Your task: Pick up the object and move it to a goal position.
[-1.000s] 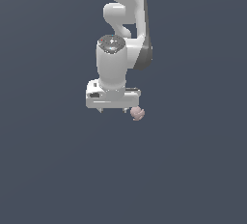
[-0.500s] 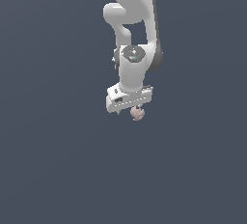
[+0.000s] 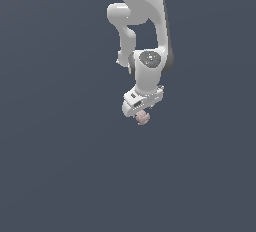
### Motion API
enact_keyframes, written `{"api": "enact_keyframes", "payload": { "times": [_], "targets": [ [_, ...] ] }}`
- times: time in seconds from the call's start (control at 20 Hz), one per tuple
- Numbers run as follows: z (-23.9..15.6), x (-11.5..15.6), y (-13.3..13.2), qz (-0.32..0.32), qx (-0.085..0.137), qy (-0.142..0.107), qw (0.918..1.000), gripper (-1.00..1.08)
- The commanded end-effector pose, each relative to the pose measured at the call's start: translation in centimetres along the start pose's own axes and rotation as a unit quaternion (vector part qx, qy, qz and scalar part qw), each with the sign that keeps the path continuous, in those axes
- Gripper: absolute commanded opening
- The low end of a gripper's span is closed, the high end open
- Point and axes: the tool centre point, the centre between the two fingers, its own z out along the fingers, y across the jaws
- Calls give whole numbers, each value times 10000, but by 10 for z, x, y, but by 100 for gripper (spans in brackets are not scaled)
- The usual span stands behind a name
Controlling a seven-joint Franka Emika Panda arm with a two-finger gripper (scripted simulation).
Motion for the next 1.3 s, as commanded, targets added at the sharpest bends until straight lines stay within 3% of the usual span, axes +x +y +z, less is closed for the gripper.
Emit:
{"api": "enact_keyframes", "payload": {
  "times": [0.0, 1.0, 1.05, 1.25],
  "targets": [
    [2, -1, -4, -88, 10, -1, 10000, 100],
    [52, -1, -5, -94, 12, -1, 10000, 100],
    [52, -1, -5, -94, 12, -1, 10000, -100],
    [52, -1, -5, -94, 12, -1, 10000, -100]
  ]
}}
